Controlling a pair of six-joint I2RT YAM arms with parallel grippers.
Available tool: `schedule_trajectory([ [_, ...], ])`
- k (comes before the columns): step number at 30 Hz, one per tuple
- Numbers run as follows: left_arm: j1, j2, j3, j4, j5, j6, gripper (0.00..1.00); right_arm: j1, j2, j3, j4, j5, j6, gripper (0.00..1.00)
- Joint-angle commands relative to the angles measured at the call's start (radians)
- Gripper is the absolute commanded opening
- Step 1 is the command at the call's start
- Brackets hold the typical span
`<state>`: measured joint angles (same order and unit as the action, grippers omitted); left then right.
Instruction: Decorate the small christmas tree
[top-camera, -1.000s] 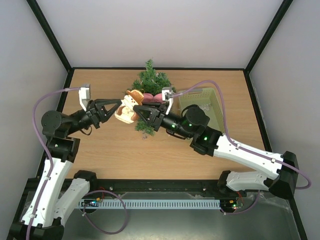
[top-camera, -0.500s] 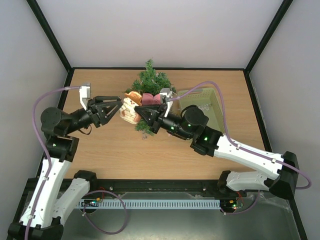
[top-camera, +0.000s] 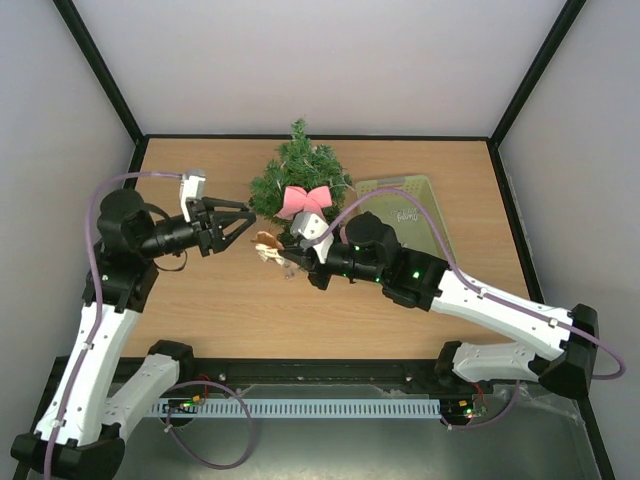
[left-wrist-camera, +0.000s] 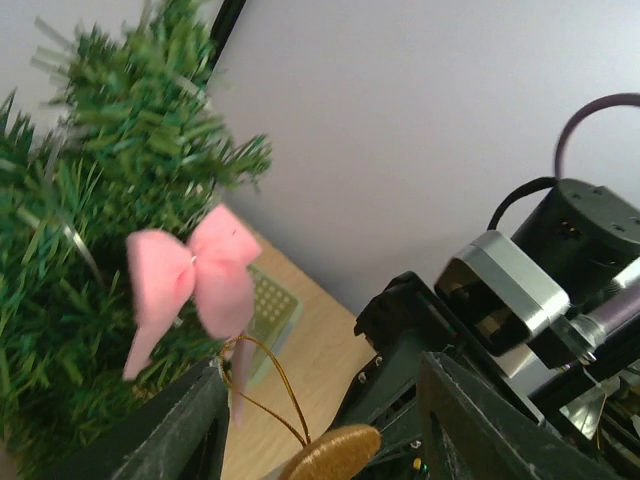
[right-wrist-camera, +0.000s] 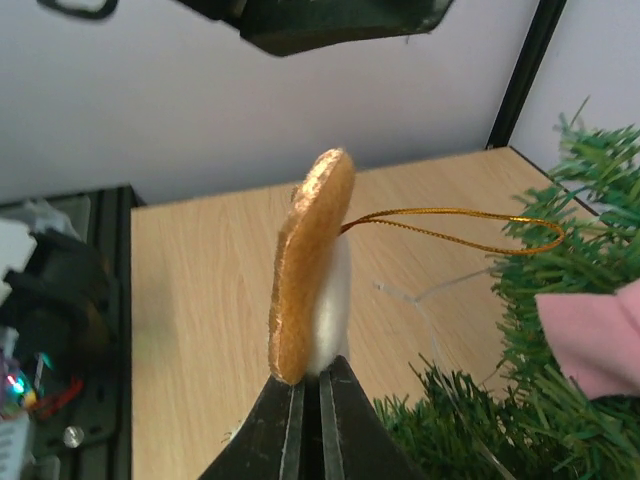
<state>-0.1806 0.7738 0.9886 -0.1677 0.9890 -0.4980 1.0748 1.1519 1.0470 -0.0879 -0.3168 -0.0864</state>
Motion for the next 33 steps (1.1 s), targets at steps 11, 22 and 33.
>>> schedule_trajectory([
  [11, -0.002, 0.039, -0.028, -0.241, 0.128, 0.172, 0.43, 0.006, 0.010, -0.011, -0.003, -0.002, -0.278, 0.02],
  [22, -0.002, 0.092, 0.058, -0.333, -0.061, 0.235, 0.42, 0.006, 0.098, 0.047, 0.035, 0.036, -0.260, 0.02],
  [33, -0.002, -0.018, 0.153, -0.422, -0.620, 0.220, 0.48, 0.010, 0.226, 0.141, 0.155, 0.214, -0.083, 0.02],
])
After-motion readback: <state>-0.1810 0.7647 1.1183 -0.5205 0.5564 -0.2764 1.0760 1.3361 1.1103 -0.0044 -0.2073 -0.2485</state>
